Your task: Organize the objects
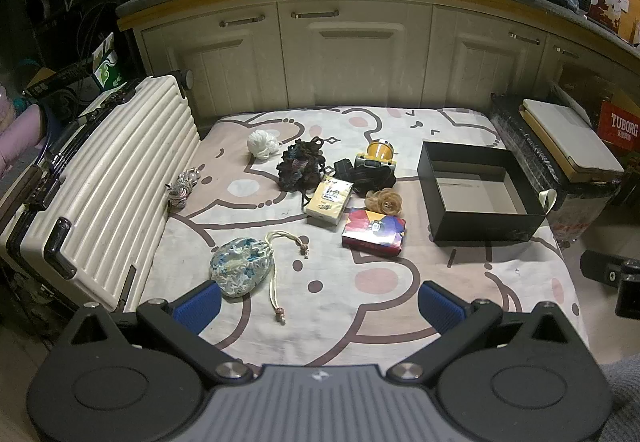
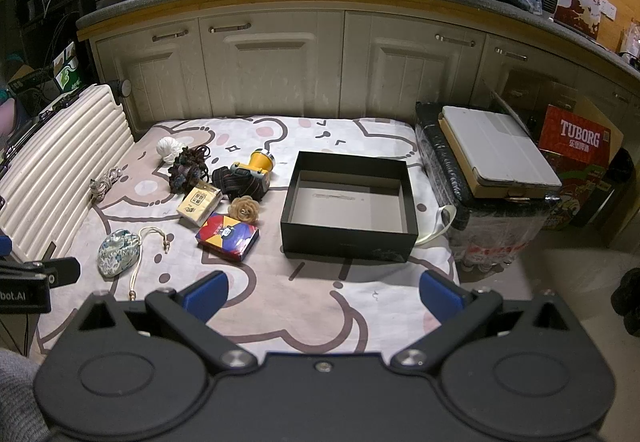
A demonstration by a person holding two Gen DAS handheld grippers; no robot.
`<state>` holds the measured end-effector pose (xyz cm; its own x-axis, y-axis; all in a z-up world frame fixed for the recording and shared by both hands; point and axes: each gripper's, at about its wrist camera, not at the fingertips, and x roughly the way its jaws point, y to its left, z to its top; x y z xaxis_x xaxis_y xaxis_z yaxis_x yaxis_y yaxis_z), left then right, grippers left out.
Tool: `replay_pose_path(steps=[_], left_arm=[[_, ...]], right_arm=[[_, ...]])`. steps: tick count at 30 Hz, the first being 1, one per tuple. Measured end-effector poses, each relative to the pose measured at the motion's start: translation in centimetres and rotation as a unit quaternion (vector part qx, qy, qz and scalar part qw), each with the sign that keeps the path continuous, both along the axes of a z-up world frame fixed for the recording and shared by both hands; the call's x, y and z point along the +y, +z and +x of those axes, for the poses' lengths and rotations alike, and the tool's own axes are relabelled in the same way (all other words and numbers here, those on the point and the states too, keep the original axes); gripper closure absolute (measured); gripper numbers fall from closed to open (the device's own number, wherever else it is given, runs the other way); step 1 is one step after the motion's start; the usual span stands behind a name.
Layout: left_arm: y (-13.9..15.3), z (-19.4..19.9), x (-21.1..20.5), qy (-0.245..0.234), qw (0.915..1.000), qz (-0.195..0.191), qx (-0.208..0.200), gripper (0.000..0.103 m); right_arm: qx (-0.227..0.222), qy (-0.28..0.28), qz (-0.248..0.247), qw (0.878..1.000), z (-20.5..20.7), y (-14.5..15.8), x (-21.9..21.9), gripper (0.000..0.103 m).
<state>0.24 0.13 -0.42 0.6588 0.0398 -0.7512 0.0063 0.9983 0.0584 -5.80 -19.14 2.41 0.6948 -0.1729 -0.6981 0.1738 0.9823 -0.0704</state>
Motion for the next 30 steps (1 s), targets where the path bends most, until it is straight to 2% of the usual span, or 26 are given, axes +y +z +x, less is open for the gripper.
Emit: replay_pose_path(steps=[30], left_arm=[[0.12, -0.29, -0.02, -0.006, 1.0000, -0.003, 0.001, 0.000]], right_arm=[[0.000, 0.000, 0.001, 1.000, 0.22, 0.01, 0.12, 0.000]])
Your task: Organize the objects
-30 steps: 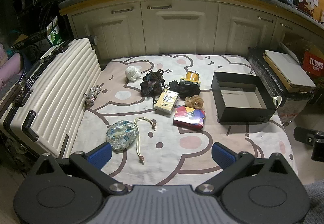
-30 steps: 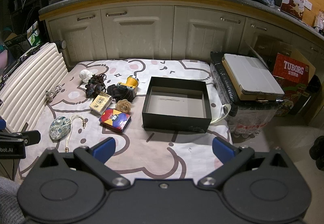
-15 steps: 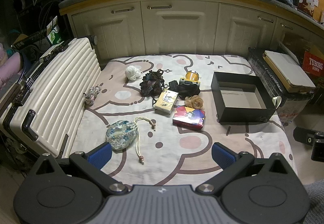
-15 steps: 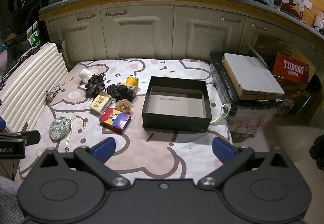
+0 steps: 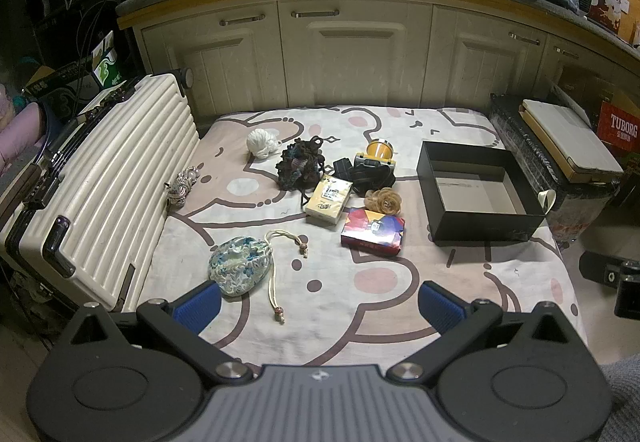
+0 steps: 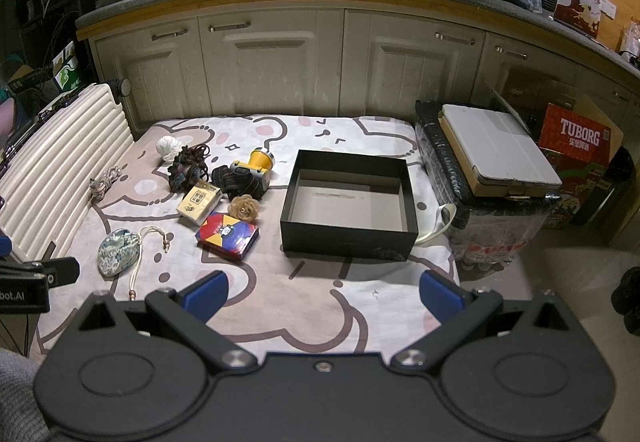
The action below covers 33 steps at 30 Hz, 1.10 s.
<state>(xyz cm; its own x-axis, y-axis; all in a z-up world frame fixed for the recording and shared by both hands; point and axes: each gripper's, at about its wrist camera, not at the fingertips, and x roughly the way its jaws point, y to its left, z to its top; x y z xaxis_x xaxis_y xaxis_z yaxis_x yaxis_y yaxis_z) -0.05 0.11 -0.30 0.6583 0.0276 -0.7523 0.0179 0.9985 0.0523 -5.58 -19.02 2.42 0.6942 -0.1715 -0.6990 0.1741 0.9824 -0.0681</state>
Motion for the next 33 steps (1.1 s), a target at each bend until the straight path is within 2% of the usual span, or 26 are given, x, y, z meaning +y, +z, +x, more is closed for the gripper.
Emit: replay_pose_path(steps=[33], left_arm=[[-0.01, 0.03, 0.01, -0.005, 1.0000, -0.002, 0.001, 0.000]], right_arm=[[0.001, 0.000, 0.001, 1.000, 0.27, -0.03, 0.03, 0.000]])
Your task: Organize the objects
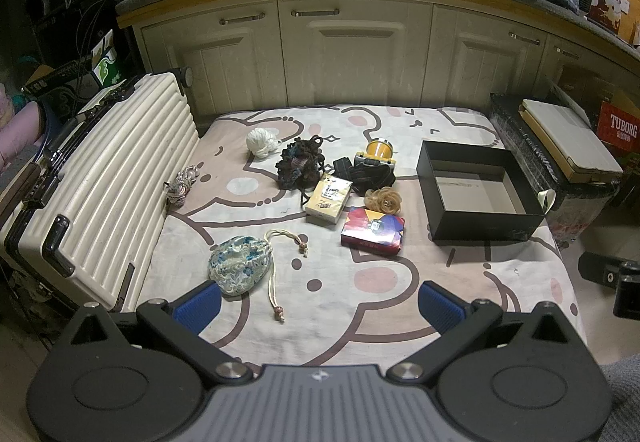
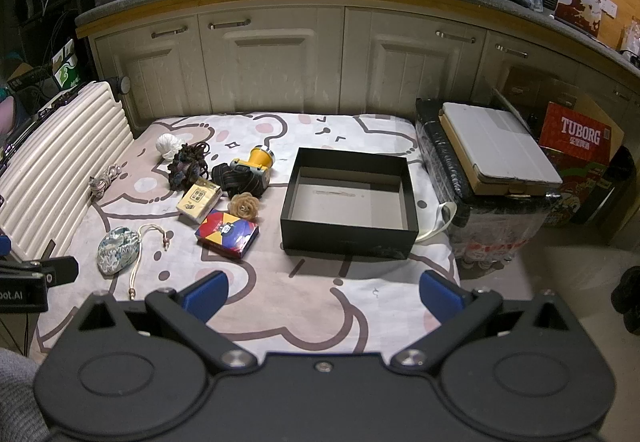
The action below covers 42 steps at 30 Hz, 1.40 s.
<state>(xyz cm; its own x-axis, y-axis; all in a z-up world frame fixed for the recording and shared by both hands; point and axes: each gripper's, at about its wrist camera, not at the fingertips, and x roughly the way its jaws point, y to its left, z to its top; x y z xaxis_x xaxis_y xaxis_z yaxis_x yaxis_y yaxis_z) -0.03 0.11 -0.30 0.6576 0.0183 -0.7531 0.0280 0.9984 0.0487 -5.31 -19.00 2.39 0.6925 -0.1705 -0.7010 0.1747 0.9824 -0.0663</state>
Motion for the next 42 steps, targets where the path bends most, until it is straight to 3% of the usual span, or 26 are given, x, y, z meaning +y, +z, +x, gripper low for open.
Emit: replay_pose_path(steps=[15, 22, 35, 42], left_arm=[[0.0, -0.3, 0.1, -0.005, 0.9999, -0.010, -0.003, 0.000], [1.2, -0.2, 0.1, -0.007, 0.9995, -0.004, -0.031, 0.000], [4.9, 5.5, 2.2, 0.022, 0.9953, 0.016, -0.093, 0.000], [4.2, 9.3, 4.3, 0.047, 0.9920, 0.037, -0.111, 0.000]], right_arm=[[-0.001, 0.004, -0.006, 1.000, -0.1, 0.2, 0.2, 0.000], [-0.013, 0.037, -0.007, 0.999, 0.4, 0.8, 1.2, 0.000], [-0.078, 0.089, -0.009, 0.993, 7.5, 5.0, 2.8, 0.000], [-0.081, 0.096, 0.027, 0.992, 13.1, 4.2, 3.9, 0.000]])
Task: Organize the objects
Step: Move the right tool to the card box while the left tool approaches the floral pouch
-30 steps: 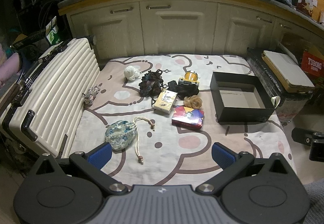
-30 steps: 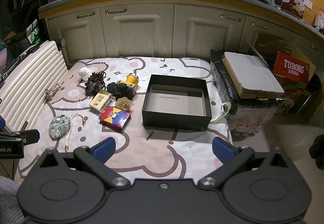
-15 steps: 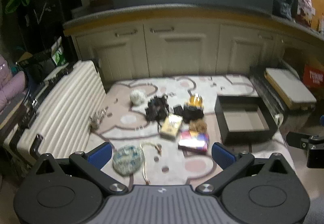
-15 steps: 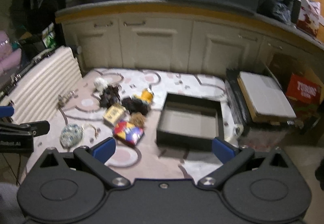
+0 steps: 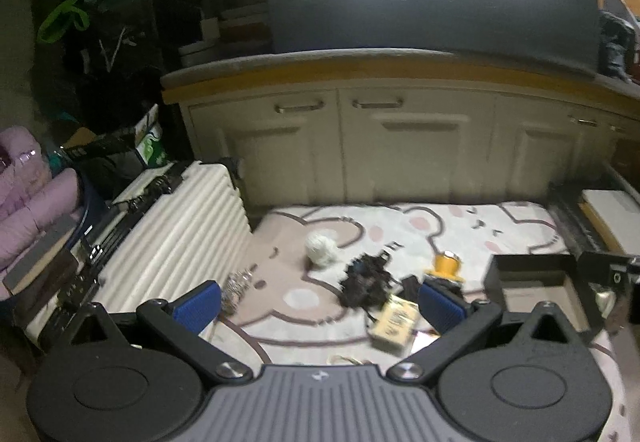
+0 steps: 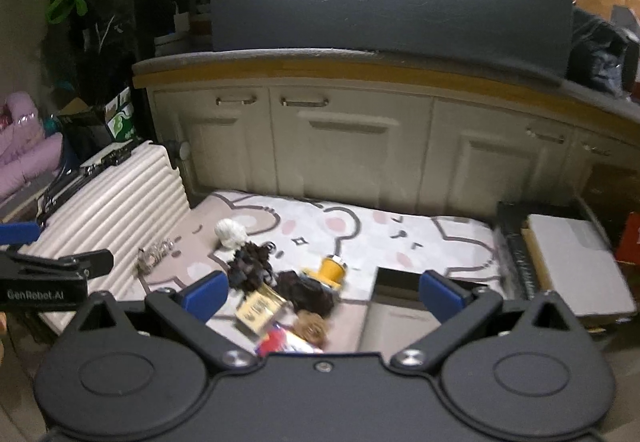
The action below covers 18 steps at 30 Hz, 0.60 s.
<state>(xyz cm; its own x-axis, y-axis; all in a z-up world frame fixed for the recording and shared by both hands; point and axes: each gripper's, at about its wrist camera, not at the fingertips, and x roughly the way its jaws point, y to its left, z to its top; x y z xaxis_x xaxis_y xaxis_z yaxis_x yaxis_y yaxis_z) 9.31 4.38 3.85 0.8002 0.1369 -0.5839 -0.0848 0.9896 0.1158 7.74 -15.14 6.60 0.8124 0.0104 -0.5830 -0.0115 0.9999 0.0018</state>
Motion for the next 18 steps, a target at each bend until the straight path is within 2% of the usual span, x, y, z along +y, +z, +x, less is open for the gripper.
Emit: replay_pose_path(steps=[5, 10, 13, 15, 18], left_arm=[[-2.0, 2.9, 1.9, 0.015, 0.9996, 0.022, -0.005, 0.000], [-5.5, 5.3, 4.4, 0.009, 0.9999, 0.005, 0.006, 0.000], [-8.2, 6.2, 5.2, -0.019, 0.9996, 0.016, 0.009, 0.000], [-10.1, 7.1, 5.8, -0.034, 0.9985, 0.014, 0.040, 0.000], [-12.6, 7.6, 6.9, -0.051, 0.9962, -0.011, 0.071, 0.000]], right_arm=[[0.033, -0.022, 0.029, 0.999, 4.5, -2.7, 0.5, 0.000], [0.103, -0.063, 0.060, 0.991, 8.7, -7.3, 1.0, 0.000], [0.155, -0.099, 0.098, 0.978, 10.7, -10.9, 0.9, 0.000], [0.185, -0.134, 0.122, 0.966, 11.6, -13.4, 0.7, 0.000], [0.225, -0.184, 0.165, 0.942, 12.2, -17.1, 0.4, 0.000]])
